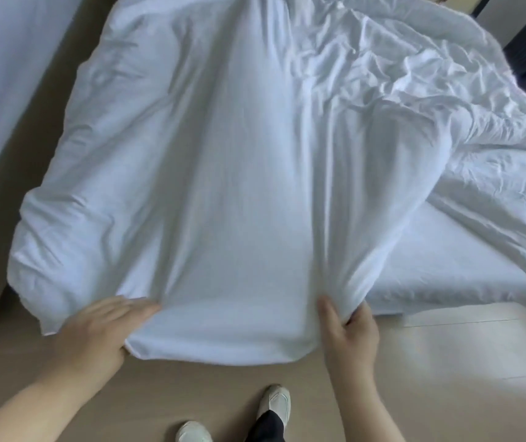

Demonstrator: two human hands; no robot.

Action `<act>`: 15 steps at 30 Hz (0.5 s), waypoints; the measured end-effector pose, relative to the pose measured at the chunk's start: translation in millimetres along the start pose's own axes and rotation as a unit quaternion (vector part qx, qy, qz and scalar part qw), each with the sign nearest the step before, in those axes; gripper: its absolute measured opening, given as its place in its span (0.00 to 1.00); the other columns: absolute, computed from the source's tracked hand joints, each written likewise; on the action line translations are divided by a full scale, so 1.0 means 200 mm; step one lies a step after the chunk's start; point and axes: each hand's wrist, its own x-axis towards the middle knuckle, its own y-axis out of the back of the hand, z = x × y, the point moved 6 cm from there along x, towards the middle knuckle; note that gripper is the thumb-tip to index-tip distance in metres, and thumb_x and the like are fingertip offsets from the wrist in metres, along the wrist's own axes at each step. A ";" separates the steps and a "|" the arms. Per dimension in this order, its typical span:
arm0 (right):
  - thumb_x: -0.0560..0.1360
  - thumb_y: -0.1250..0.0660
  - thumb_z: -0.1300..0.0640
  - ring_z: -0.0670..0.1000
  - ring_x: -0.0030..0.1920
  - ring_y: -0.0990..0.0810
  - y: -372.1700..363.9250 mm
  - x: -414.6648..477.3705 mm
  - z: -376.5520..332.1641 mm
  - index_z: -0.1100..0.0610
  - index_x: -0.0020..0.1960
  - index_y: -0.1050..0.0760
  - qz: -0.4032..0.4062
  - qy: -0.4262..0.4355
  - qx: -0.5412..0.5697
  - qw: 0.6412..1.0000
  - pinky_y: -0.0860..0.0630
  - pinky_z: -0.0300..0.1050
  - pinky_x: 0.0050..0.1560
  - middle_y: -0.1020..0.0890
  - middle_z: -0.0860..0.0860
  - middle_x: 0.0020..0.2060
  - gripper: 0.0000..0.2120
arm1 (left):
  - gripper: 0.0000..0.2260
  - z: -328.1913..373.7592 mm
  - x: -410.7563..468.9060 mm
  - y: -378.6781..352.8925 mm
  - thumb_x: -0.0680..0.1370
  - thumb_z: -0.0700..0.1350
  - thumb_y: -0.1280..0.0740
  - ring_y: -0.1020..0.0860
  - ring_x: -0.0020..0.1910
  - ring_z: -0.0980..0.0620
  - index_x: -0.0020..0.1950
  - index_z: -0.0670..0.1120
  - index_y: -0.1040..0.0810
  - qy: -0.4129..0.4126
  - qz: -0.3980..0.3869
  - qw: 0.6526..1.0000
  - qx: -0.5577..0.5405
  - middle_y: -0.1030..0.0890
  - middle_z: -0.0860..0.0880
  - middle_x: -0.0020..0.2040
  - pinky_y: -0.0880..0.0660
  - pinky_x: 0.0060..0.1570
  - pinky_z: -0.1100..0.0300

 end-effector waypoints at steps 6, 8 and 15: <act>0.75 0.36 0.59 0.46 0.34 0.31 0.11 0.01 0.46 0.58 0.44 0.31 -0.106 -0.170 -0.086 0.976 0.36 0.37 0.34 0.29 0.48 0.34 0.04 | 0.19 0.11 0.12 -0.17 0.51 0.34 0.31 0.17 0.34 0.45 0.41 0.43 0.18 0.023 -0.183 0.971 0.152 0.17 0.44 0.37 0.36 0.42 0.61; 0.76 0.35 0.57 0.48 0.45 0.25 0.22 0.09 0.49 0.56 0.55 0.30 -0.103 -0.175 -0.060 0.977 0.30 0.38 0.42 0.25 0.47 0.41 0.09 | 0.33 0.16 0.11 -0.22 0.64 0.43 0.26 0.25 0.63 0.46 0.68 0.43 0.30 0.063 -0.250 0.947 0.192 0.27 0.40 0.65 0.39 0.63 0.56; 0.78 0.39 0.59 0.51 0.50 0.25 0.49 0.57 0.48 0.60 0.66 0.32 -0.018 -0.176 0.041 0.983 0.29 0.47 0.56 0.23 0.51 0.46 0.17 | 0.27 0.75 0.39 -0.29 0.69 0.61 0.42 0.32 0.58 0.49 0.62 0.47 0.32 -0.048 -0.117 0.992 0.007 0.31 0.47 0.62 0.54 0.70 0.62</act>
